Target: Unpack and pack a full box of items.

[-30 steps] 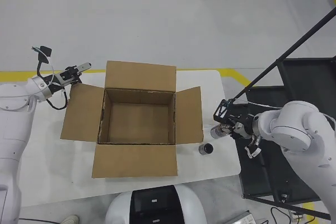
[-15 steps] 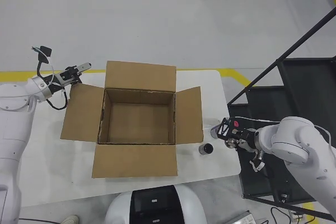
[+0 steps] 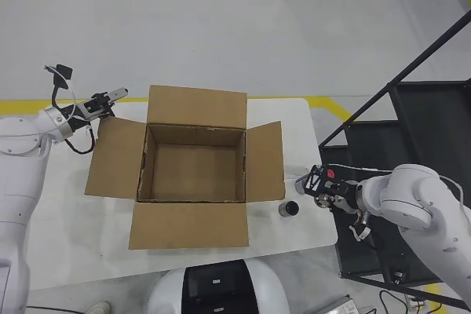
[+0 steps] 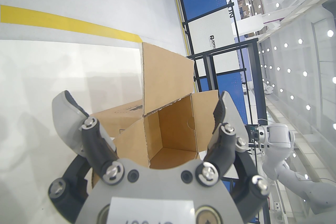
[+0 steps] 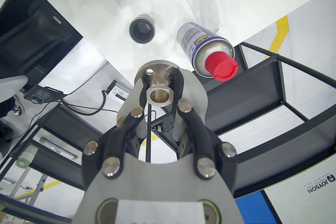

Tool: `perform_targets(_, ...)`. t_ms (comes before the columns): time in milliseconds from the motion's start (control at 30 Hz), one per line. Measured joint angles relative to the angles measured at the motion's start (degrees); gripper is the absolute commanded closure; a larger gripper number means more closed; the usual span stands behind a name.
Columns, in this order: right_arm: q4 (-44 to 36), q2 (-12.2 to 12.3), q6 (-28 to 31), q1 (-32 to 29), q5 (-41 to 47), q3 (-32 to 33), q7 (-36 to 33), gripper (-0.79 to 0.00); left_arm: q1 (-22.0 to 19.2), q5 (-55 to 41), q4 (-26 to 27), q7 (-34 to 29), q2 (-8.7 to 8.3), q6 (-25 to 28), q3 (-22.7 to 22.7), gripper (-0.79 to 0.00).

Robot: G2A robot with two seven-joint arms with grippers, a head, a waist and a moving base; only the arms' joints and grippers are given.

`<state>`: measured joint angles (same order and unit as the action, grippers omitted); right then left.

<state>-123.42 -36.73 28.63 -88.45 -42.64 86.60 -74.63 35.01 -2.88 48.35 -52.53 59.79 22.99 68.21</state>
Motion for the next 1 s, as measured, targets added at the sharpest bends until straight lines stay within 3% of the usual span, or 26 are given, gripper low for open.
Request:
perform_targets(400,5.6,-0.3,2.5,-5.3,-9.4,-4.7,7.8,0.0,0.0,0.0,0.0,0.0,0.0,0.0,0.0,-0.785)
perform_targets(600,11.4,-1.1,-0.1,-4.7,-14.6,-9.4,14.4,0.0,0.0,0.0,0.0,0.0,0.0,0.0,0.0,-0.785)
perform_targets(1000,19.6,-2.9,0.6,-0.5,-19.8,-17.0,21.6,0.0,0.0,0.0,0.0,0.0,0.0,0.0,0.0,-0.785)
